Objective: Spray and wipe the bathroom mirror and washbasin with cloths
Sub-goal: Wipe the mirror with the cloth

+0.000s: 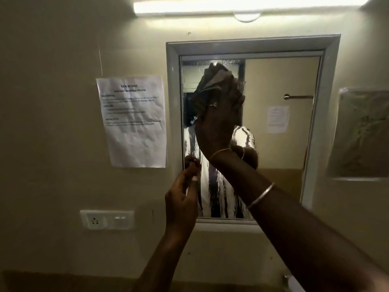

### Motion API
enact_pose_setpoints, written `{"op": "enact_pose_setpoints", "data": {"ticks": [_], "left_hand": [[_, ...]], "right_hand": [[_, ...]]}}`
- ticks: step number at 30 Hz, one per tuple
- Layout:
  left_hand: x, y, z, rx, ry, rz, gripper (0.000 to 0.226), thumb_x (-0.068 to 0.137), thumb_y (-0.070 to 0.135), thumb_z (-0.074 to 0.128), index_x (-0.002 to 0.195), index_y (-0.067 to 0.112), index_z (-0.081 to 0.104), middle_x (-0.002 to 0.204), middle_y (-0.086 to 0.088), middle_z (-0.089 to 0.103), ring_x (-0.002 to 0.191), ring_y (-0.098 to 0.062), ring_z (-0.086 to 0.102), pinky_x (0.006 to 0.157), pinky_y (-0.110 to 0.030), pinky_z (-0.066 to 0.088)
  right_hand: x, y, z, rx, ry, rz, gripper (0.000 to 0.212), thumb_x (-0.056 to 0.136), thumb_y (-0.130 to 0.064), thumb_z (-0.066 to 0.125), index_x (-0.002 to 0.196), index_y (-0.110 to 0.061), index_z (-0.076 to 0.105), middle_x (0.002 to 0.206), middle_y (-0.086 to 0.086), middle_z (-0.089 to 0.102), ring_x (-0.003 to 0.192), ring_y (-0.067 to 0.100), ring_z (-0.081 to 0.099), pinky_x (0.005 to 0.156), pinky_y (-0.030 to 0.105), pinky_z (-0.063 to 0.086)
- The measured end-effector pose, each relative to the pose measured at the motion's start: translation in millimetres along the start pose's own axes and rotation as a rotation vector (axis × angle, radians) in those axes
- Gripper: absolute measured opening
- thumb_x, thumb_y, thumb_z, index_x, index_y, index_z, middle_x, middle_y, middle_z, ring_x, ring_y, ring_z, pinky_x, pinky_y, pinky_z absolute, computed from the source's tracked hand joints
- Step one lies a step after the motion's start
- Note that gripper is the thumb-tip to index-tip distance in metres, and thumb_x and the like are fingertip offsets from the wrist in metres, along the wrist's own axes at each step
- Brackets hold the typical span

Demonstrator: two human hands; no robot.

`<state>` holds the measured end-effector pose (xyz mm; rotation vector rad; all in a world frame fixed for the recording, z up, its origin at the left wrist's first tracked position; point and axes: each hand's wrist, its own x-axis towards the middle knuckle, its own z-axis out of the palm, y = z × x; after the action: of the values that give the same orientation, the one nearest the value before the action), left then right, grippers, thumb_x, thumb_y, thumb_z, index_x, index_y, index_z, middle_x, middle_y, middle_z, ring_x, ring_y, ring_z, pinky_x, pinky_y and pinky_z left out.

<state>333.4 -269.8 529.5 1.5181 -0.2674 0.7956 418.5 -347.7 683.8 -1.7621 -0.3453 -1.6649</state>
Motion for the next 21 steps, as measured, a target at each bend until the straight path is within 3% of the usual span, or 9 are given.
{"op": "enact_pose_setpoints", "data": {"ticks": [3, 6, 9, 16, 21], "left_hand": [[3.2, 3.6, -0.2, 0.005, 0.046, 0.016, 0.032, 0.104, 0.017, 0.058, 0.129, 0.035, 0.069, 0.121, 0.014, 0.074, 0.117, -0.005, 0.067, 0.101, -0.047, 0.056], [8.0, 9.4, -1.2, -0.007, 0.071, 0.036, 0.039, 0.104, 0.015, 0.057, 0.12, 0.049, 0.067, 0.12, 0.021, 0.073, 0.117, -0.001, 0.066, 0.101, -0.044, 0.056], [12.9, 12.0, -1.9, -0.007, 0.084, 0.065, 0.038, 0.105, 0.015, 0.056, 0.121, 0.048, 0.066, 0.121, 0.021, 0.073, 0.118, -0.001, 0.065, 0.101, -0.044, 0.056], [14.4, 12.8, 5.4, 0.013, 0.105, 0.135, 0.042, 0.106, 0.017, 0.052, 0.125, 0.054, 0.061, 0.13, 0.02, 0.069, 0.123, 0.0, 0.063, 0.102, -0.043, 0.057], [14.5, 0.3, 13.4, 0.073, 0.125, 0.152, 0.043, 0.106, 0.018, 0.053, 0.142, 0.041, 0.058, 0.139, 0.018, 0.064, 0.13, -0.001, 0.058, 0.105, -0.047, 0.055]], "right_hand": [[5.3, -4.7, 15.6, -0.215, -0.05, -0.176, 0.081, 0.093, -0.027, 0.063, 0.158, -0.001, 0.023, 0.165, 0.027, 0.02, 0.154, 0.046, 0.015, 0.125, 0.063, 0.011], [11.9, -12.4, 20.3, -0.274, -0.084, -0.224, 0.089, 0.095, -0.053, 0.058, 0.159, 0.0, 0.025, 0.167, 0.026, 0.017, 0.155, 0.045, 0.011, 0.125, 0.061, 0.009], [18.3, -17.9, 20.7, -0.364, -0.145, -0.307, 0.095, 0.096, -0.073, 0.039, 0.162, -0.008, 0.02, 0.17, 0.019, 0.01, 0.157, 0.04, 0.004, 0.126, 0.057, 0.0], [44.2, -11.5, 17.0, -0.423, -0.163, -0.581, 0.072, 0.101, -0.058, 0.04, 0.16, -0.017, 0.032, 0.168, 0.012, 0.023, 0.157, 0.036, 0.014, 0.125, 0.055, 0.009], [60.2, 4.5, 4.8, -0.464, -0.209, -0.712, 0.068, 0.103, -0.054, 0.034, 0.16, -0.017, 0.031, 0.168, 0.012, 0.023, 0.157, 0.035, 0.014, 0.124, 0.057, 0.012]]}}
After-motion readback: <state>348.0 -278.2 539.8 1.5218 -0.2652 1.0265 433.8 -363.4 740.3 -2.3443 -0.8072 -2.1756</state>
